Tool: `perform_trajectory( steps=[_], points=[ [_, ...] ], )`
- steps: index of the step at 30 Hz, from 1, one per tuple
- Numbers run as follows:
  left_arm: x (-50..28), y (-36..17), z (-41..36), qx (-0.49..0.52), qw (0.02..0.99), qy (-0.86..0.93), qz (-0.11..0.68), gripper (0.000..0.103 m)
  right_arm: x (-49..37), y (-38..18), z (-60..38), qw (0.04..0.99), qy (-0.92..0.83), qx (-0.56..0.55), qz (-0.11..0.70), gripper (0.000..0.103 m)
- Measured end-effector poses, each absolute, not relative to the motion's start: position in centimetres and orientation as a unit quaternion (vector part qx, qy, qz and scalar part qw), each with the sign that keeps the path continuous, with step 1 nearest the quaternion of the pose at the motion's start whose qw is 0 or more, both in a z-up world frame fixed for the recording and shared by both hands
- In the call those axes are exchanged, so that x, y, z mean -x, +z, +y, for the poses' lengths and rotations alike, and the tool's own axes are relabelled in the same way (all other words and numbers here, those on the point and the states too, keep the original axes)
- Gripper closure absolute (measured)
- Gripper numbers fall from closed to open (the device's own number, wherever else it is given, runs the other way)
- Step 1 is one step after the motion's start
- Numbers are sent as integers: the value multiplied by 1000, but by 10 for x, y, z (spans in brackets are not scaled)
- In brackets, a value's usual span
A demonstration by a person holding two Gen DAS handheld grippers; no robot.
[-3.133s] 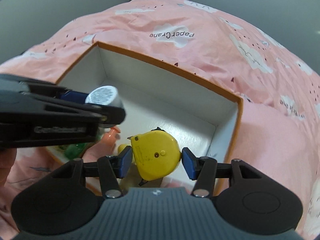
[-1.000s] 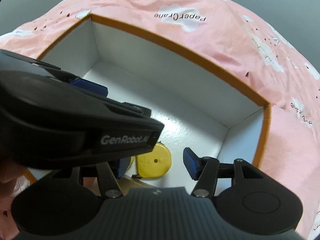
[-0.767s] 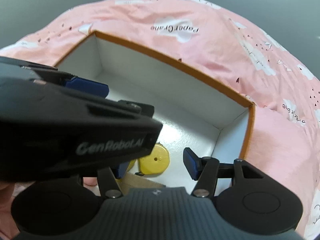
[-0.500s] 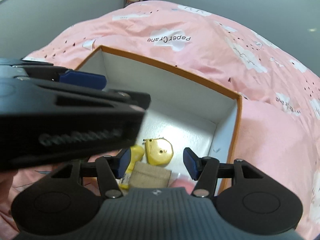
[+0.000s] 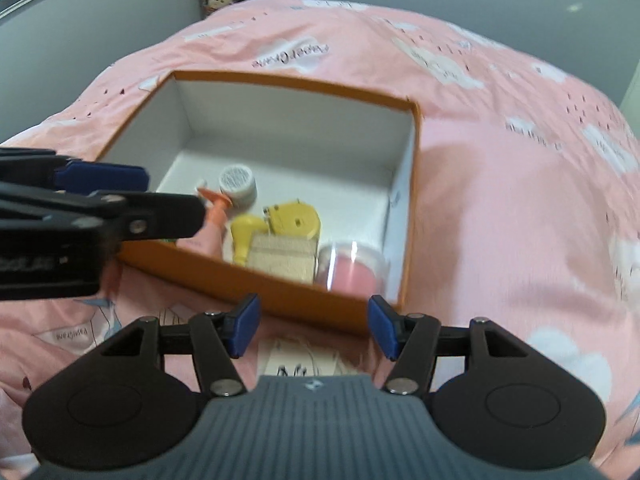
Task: Organize rigid objects
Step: 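Open both tools to release the tape measure and jar, then withdraw, then grasp the white paper-tag pouch with the left tool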
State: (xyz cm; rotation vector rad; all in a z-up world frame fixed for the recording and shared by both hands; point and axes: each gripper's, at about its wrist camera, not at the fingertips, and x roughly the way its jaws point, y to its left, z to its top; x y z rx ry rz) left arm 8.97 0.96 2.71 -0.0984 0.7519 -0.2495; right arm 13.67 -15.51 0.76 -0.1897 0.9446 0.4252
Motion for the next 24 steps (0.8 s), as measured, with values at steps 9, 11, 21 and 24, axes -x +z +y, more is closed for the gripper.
perform_trajectory(
  steps=[9,11,21,24],
  points=[
    [-78,-17,12,76,894,-115,427,34,-132,-22,-176,847,170,60,500,44],
    [-77,-26,10,80,887,-115,439,34,-130,-30,-180,841,162,53,513,44],
    [-77,-55,0,89,860,-135,485,34,-126,-63,-195,813,140,13,565,44],
    [-79,-64,-3,93,851,-145,497,34,-127,-69,-196,807,141,3,573,44]
  ],
)
